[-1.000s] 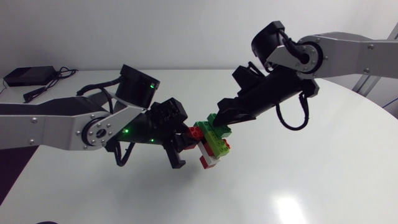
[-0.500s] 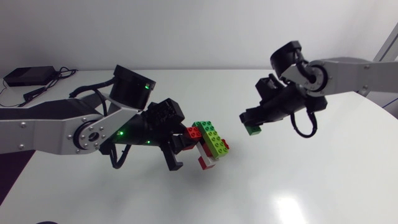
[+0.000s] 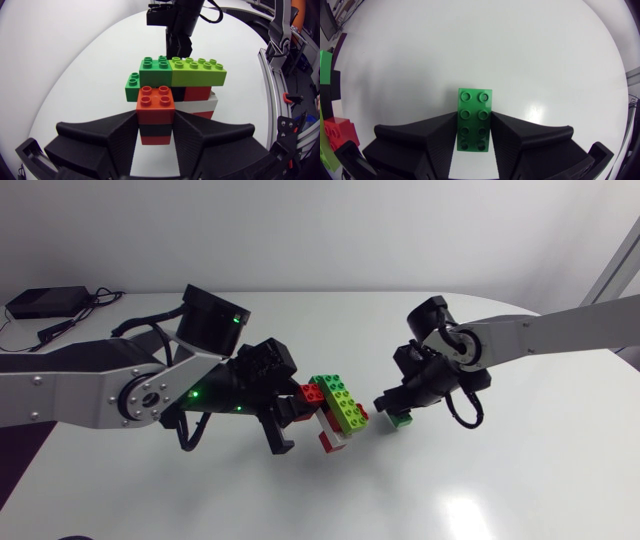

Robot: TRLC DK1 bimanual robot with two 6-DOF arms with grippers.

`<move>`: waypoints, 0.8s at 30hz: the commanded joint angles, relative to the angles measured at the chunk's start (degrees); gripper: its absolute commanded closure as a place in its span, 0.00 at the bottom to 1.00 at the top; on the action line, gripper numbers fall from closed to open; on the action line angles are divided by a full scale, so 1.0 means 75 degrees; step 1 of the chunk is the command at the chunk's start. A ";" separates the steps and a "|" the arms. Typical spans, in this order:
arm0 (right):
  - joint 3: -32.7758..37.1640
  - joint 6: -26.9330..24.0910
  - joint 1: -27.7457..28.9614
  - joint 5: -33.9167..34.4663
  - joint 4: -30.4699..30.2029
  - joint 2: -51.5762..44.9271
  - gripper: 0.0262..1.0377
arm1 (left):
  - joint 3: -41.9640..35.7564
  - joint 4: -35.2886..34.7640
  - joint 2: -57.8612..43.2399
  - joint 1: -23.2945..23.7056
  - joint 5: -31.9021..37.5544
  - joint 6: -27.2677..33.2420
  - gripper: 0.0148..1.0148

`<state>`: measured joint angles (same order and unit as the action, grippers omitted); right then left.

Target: Separate the duplo bricks

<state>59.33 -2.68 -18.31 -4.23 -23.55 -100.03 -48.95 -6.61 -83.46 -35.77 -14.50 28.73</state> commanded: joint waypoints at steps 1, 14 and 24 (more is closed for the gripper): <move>-0.0212 -0.0123 -0.0055 0.0060 0.0070 -0.0292 0.61 | 0.0128 0.0132 0.0077 -0.0106 0.0023 0.0013 0.70; -0.0294 -0.0135 -0.0032 0.0048 0.0175 -0.0550 0.43 | 0.0069 0.0143 0.0019 -0.0235 0.0129 -0.0034 0.70; 0.0245 -0.0123 0.0390 -0.0502 -0.0797 0.0857 0.14 | 0.0128 0.0155 0.0019 -0.0223 0.0188 -0.0046 0.70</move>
<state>58.87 -2.68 -16.45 -6.94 -28.01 -98.56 -48.95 -6.59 -83.46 -37.15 -13.21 28.67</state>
